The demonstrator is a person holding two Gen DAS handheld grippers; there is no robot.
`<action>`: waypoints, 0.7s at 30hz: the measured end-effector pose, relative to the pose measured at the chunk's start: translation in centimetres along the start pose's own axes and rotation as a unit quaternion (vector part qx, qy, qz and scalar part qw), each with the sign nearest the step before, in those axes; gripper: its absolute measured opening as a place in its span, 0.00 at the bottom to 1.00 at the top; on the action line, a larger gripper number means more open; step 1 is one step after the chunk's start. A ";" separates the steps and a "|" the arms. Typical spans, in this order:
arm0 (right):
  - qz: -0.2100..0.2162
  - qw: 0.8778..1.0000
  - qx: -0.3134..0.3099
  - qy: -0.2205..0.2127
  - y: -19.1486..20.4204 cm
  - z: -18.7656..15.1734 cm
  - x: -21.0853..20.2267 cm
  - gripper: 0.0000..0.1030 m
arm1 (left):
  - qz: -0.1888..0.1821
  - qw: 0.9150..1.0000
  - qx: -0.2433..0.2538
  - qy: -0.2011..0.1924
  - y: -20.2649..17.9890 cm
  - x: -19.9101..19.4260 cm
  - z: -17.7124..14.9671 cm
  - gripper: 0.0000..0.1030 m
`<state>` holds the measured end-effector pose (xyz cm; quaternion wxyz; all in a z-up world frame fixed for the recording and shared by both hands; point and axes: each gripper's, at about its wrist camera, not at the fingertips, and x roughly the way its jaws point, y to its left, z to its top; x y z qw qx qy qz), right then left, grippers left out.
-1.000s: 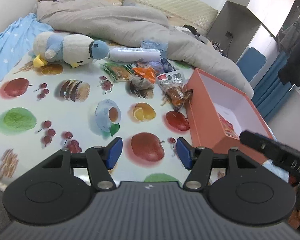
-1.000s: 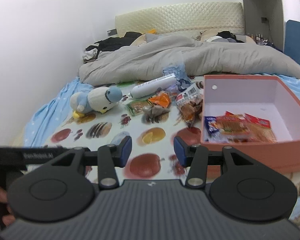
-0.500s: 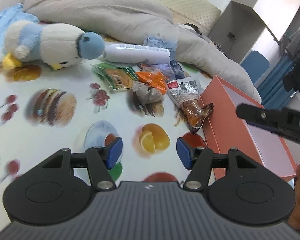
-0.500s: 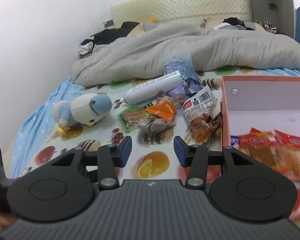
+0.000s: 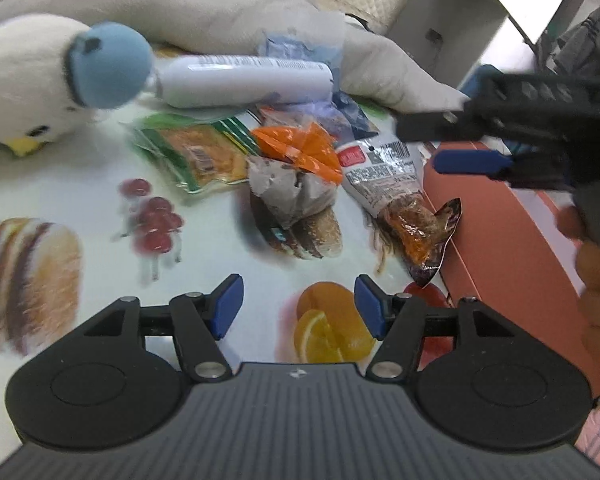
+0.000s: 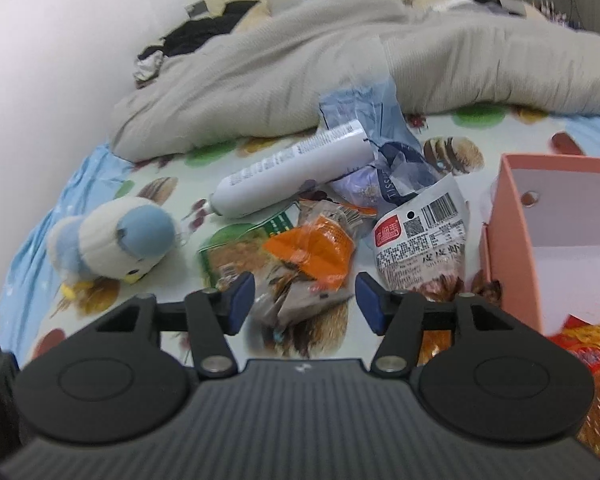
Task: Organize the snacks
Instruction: 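Grasp the grey foil packet with the left tool while the right tool moves to the orange packet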
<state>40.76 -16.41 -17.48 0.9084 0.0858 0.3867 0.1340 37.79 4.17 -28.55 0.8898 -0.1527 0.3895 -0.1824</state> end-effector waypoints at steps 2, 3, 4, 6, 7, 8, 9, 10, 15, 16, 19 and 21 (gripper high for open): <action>0.003 1.000 0.003 0.004 -0.4 0.7 1.3 0.74 | -0.001 1.000 0.010 -0.002 0.0 1.0 0.1 0.75; -0.002 1.000 0.006 0.005 -0.5 1.1 2.0 0.78 | 0.003 1.000 0.014 -0.003 0.0 1.6 0.2 0.77; -0.008 1.000 0.010 0.008 -0.7 1.5 2.7 0.81 | 0.004 1.000 0.017 -0.003 0.0 2.1 0.3 0.77; -0.005 1.000 0.012 0.018 -1.0 2.4 4.3 0.81 | -0.006 1.000 0.022 0.002 0.2 3.2 0.6 0.77; -0.002 1.000 0.017 0.025 -1.3 2.8 5.1 0.81 | -0.007 1.000 0.023 -0.002 0.2 3.5 0.8 0.77; -0.002 0.999 0.023 0.030 -1.4 3.1 5.7 0.81 | -0.005 1.000 0.025 -0.003 0.2 3.8 1.1 0.78; 0.001 0.999 0.029 0.035 -1.7 3.4 6.5 0.81 | -0.001 1.000 0.026 -0.004 0.3 4.1 1.4 0.78; 0.006 0.999 0.034 0.042 -1.8 3.7 7.2 0.81 | 0.004 1.000 0.027 -0.005 0.3 4.5 1.7 0.78; 0.029 0.994 0.078 0.072 -3.1 4.6 10.3 0.80 | 0.007 1.000 0.030 -0.006 0.0 5.7 3.0 0.78; 0.028 0.994 0.080 0.075 -3.2 4.8 10.7 0.80 | 0.009 0.999 0.034 -0.007 -0.1 5.9 3.1 0.78; 0.029 0.993 0.077 0.083 -3.3 5.2 11.7 0.80 | 0.017 0.999 0.047 -0.011 -0.4 6.3 3.3 0.78; 0.031 0.992 0.080 0.092 -3.4 5.4 12.5 0.77 | 0.026 0.998 0.049 -0.016 -0.5 6.6 3.5 0.77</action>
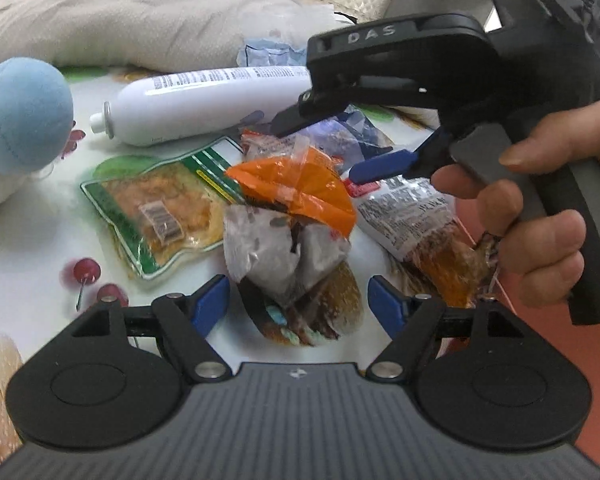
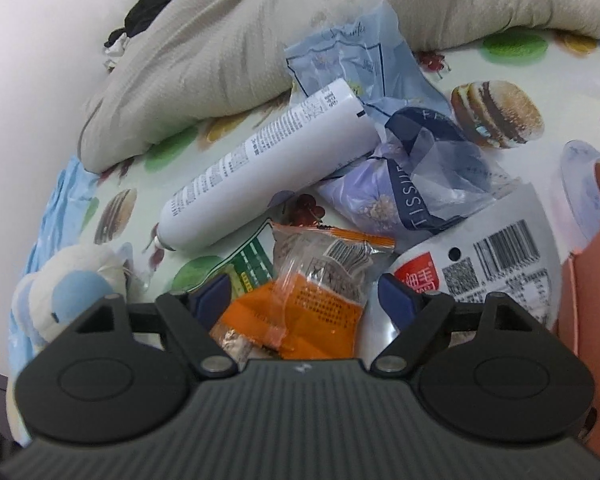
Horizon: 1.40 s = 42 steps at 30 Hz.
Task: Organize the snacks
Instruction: 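Grasp the grey foil packet with the left tool while the right tool moves to the orange packet, then grasp the orange clear packet with the right tool while the left holds the grey packet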
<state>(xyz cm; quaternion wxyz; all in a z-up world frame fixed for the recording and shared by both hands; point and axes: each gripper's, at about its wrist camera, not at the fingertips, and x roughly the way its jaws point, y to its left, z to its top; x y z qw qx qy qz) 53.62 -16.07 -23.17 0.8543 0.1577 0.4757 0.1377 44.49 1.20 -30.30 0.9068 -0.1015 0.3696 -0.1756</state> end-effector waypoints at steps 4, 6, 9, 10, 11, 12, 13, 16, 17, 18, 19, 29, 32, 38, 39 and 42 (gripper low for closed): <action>-0.002 1.000 -0.004 0.015 0.0 0.5 1.3 0.74 | 0.008 1.000 -0.002 -0.010 0.1 0.4 0.2 0.76; -0.002 1.000 -0.015 0.013 0.3 0.5 1.7 0.74 | 0.010 1.000 -0.003 -0.013 0.2 0.6 0.3 0.69; 0.000 1.000 -0.008 0.022 0.5 0.4 2.3 0.70 | 0.010 1.000 -0.008 -0.014 0.3 0.6 0.4 0.58; 0.000 1.000 -0.010 0.021 0.6 0.4 2.3 0.68 | 0.009 1.000 -0.015 -0.015 0.5 0.4 0.4 0.55; -0.003 1.000 -0.010 0.020 0.8 0.4 2.2 0.63 | 0.008 1.000 -0.022 -0.016 0.7 0.3 0.4 0.54; -0.009 1.000 -0.009 0.019 0.9 0.4 2.2 0.60 | 0.007 0.999 -0.029 -0.017 0.9 0.2 0.4 0.54; -0.014 1.000 -0.006 0.020 1.0 0.4 2.2 0.56 | 0.008 0.999 -0.035 -0.017 1.1 0.1 0.4 0.52; -0.024 0.999 -0.010 0.024 1.4 0.3 2.4 0.50 | 0.010 0.999 -0.041 -0.018 1.3 -0.5 0.1 0.50; -0.027 0.999 -0.013 0.024 1.5 0.3 2.4 0.49 | 0.011 0.999 -0.043 -0.017 1.4 -0.8 0.0 0.49; -0.027 0.999 -0.013 0.024 1.6 0.2 2.3 0.48 | 0.011 0.999 -0.046 -0.017 1.6 -1.0 -0.1 0.48; -0.025 0.999 -0.013 0.026 1.6 0.2 2.3 0.47 | 0.010 0.999 -0.050 -0.016 1.7 -1.3 -0.2 0.48; -0.029 0.999 -0.020 0.012 1.4 -2.0 -1.0 0.44 | 0.016 0.997 -0.080 -0.008 2.7 -5.4 -2.3 0.44; -0.036 0.999 -0.030 0.009 1.4 -3.2 -2.5 0.43 | 0.022 0.996 -0.091 -0.005 2.8 -7.2 -3.5 0.44; -0.035 0.998 -0.054 0.003 2.1 -6.0 -6.2 0.43 | 0.038 0.994 -0.102 -0.005 2.8 -10.6 -5.3 0.42; -0.035 0.997 -0.063 0.001 2.3 -6.6 -6.9 0.43 | 0.041 0.994 -0.103 -0.004 2.7 -11.1 -5.7 0.42; -0.032 0.996 -0.080 -0.004 2.9 -8.3 -8.9 0.42 | 0.044 0.992 -0.114 -0.004 2.5 -12.6 -6.8 0.41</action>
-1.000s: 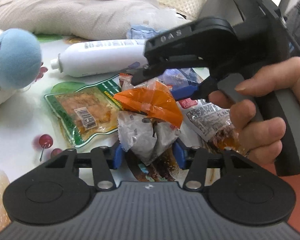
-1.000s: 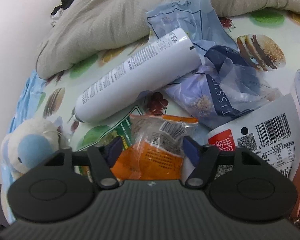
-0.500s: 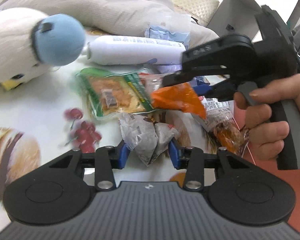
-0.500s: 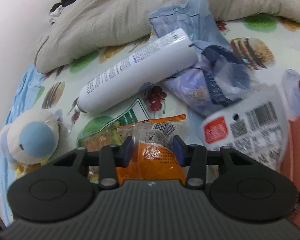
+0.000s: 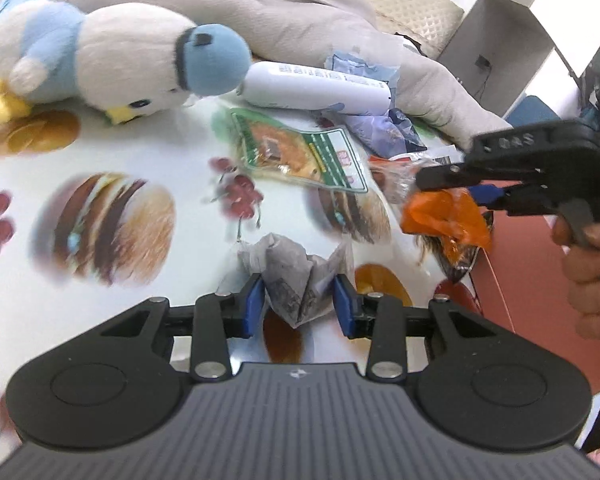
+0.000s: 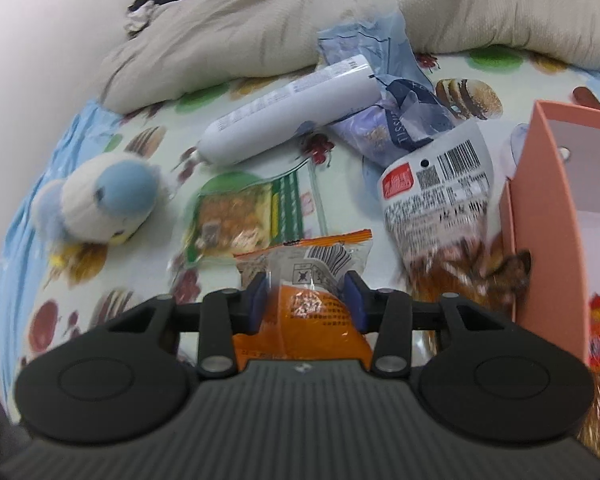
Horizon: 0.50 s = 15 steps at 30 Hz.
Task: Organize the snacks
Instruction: 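Grasp the orange clear packet with the right tool while the left holds the grey packet, then lift and carry the grey and orange packets over the pink box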
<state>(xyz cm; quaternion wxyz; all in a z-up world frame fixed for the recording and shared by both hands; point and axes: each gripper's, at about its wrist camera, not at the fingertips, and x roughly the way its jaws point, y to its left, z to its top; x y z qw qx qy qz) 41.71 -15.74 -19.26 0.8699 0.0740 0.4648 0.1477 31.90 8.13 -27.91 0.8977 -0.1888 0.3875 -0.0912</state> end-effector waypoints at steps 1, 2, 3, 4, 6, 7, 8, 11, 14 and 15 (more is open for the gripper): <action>0.002 1.000 -0.004 -0.001 0.2 -0.6 -0.6 0.42 | 0.001 1.000 -0.004 0.000 0.1 -0.5 -0.5 0.41; 0.003 1.000 -0.009 -0.002 0.5 -1.3 -1.2 0.42 | 0.003 1.000 -0.007 0.001 0.1 -0.8 -0.7 0.41; 0.005 1.000 -0.013 -0.002 0.7 -1.9 -1.7 0.42 | 0.004 1.000 -0.010 0.001 0.1 -1.3 -1.2 0.40; 0.008 1.000 -0.015 -0.002 0.9 -2.5 -2.2 0.42 | 0.005 1.000 -0.012 0.001 0.1 -1.7 -1.5 0.40; 0.011 1.000 -0.019 -0.002 1.3 -4.0 -3.1 0.42 | 0.008 1.000 -0.013 0.001 0.0 -2.7 -2.5 0.40; 0.012 1.000 -0.026 -0.002 1.6 -4.9 -3.6 0.42 | 0.009 1.000 -0.013 0.000 0.0 -3.3 -3.0 0.40; 0.014 0.999 -0.033 -0.004 1.8 -5.7 -4.1 0.42 | 0.011 1.000 -0.015 0.000 0.0 -3.9 -3.6 0.39; 0.007 0.998 -0.068 -0.013 2.9 -8.9 -5.5 0.42 | 0.014 1.000 -0.025 -0.004 0.3 -5.4 -5.2 0.38; 0.004 0.997 -0.078 -0.012 3.0 -11.9 -6.6 0.42 | 0.011 0.999 -0.034 -0.003 0.9 -6.7 -6.5 0.37; 0.002 0.997 -0.077 -0.011 2.9 -12.9 -6.9 0.42 | 0.012 0.999 -0.031 -0.003 1.0 -7.2 -6.8 0.37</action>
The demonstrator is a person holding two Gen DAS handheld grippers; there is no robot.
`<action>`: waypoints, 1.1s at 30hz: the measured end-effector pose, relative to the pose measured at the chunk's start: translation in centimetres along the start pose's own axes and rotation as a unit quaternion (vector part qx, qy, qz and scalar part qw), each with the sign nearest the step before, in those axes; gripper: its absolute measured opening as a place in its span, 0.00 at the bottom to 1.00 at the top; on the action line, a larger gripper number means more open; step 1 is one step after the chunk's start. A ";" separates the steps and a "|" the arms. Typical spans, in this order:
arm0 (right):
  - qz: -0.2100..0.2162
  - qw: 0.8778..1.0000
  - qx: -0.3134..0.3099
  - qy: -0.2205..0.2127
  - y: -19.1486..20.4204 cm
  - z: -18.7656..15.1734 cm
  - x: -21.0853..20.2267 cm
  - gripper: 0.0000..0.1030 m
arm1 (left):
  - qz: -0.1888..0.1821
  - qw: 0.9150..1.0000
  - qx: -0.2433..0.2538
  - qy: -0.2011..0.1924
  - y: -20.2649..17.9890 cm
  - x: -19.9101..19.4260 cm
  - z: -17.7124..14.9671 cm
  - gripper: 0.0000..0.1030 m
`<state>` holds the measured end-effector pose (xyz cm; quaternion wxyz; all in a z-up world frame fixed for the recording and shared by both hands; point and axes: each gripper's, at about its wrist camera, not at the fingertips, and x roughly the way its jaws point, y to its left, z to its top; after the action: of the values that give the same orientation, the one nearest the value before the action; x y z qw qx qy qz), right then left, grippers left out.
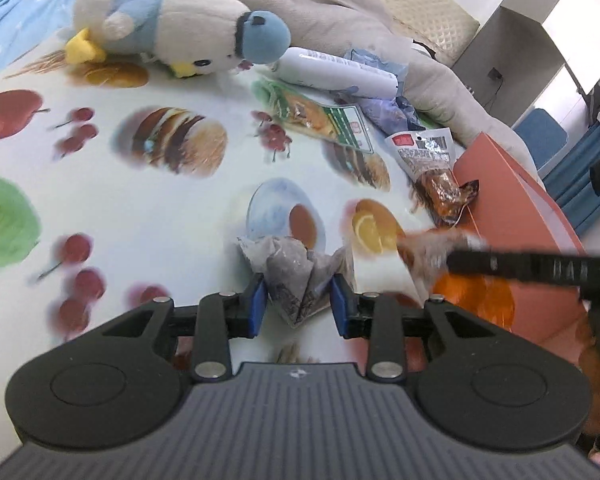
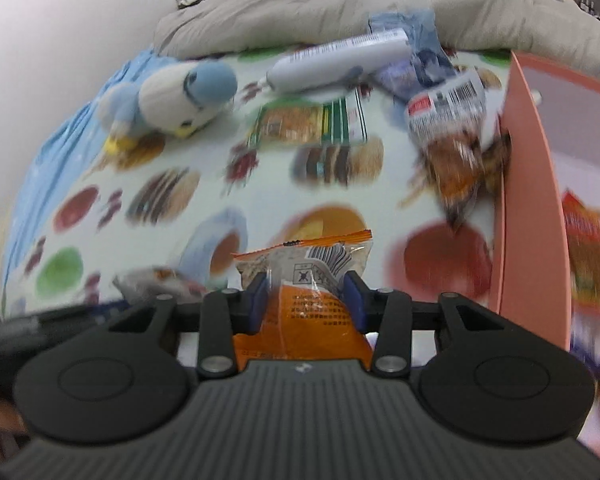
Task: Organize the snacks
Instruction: 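Lift and carry the grey and orange packets over the pink box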
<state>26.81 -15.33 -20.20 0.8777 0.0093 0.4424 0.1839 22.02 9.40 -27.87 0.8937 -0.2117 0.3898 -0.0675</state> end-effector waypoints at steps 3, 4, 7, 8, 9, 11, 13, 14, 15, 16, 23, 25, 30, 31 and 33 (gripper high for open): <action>0.001 1.000 0.013 0.005 0.2 -2.3 -0.6 0.42 | 0.005 1.000 0.026 0.003 0.2 -0.9 -0.8 0.36; 0.001 1.000 0.015 0.006 0.3 -3.0 -0.7 0.42 | 0.006 1.000 0.029 0.008 0.4 -1.1 -1.0 0.36; -0.008 1.000 0.027 0.007 0.9 -4.7 -0.6 0.43 | 0.014 0.999 0.037 0.009 0.5 -1.9 -1.3 0.35; -0.012 0.999 0.031 0.010 1.1 -5.2 -0.5 0.43 | 0.016 0.999 0.038 0.010 0.6 -2.1 -1.4 0.35; -0.018 0.999 0.032 0.012 1.4 -5.6 -0.4 0.44 | 0.017 0.999 0.039 0.012 0.6 -2.3 -1.5 0.35; -0.035 0.999 0.022 0.003 2.1 -6.5 -0.4 0.52 | 0.019 0.999 0.041 0.014 0.6 -2.8 -1.8 0.34; -0.045 0.999 0.020 -0.001 2.4 -7.1 0.0 0.63 | 0.017 0.999 0.041 0.018 0.5 -3.3 -2.1 0.34; -0.045 0.999 0.024 0.001 2.4 -7.3 0.3 0.68 | 0.016 0.999 0.042 0.020 0.3 -3.4 -2.2 0.34; -0.044 0.999 0.026 0.004 2.4 -7.5 0.7 0.68 | 0.014 0.999 0.045 0.023 0.2 -3.6 -2.4 0.34; -0.043 0.999 0.025 0.002 2.4 -7.7 1.0 0.67 | 0.010 0.998 0.049 0.026 0.0 -3.8 -2.5 0.33; -0.060 0.998 0.016 -0.010 3.3 -7.5 -0.1 0.59 | -0.006 0.998 0.059 0.024 -1.9 -5.4 -3.2 0.31; -0.057 0.998 0.018 -0.015 3.3 -7.5 -1.0 0.59 | -0.007 0.998 0.060 0.022 -2.5 -6.0 -3.2 0.31; -0.053 0.997 0.036 -0.038 3.6 -7.4 -4.4 0.59 | -0.007 0.997 0.070 0.012 -4.5 -7.9 -2.9 0.31; -0.052 0.997 0.041 -0.044 3.6 -7.3 -5.1 0.59 | -0.009 0.997 0.071 0.008 -4.8 -8.3 -2.8 0.31; -0.051 0.996 0.049 -0.056 3.7 -7.2 -6.6 0.59 | -0.013 0.998 0.068 0.001 -5.4 -9.3 -2.5 0.31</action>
<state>16.48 -15.15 -18.85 0.9079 0.0401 0.4009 0.1160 14.10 6.42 -20.87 0.9048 -0.1553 0.3821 -0.1060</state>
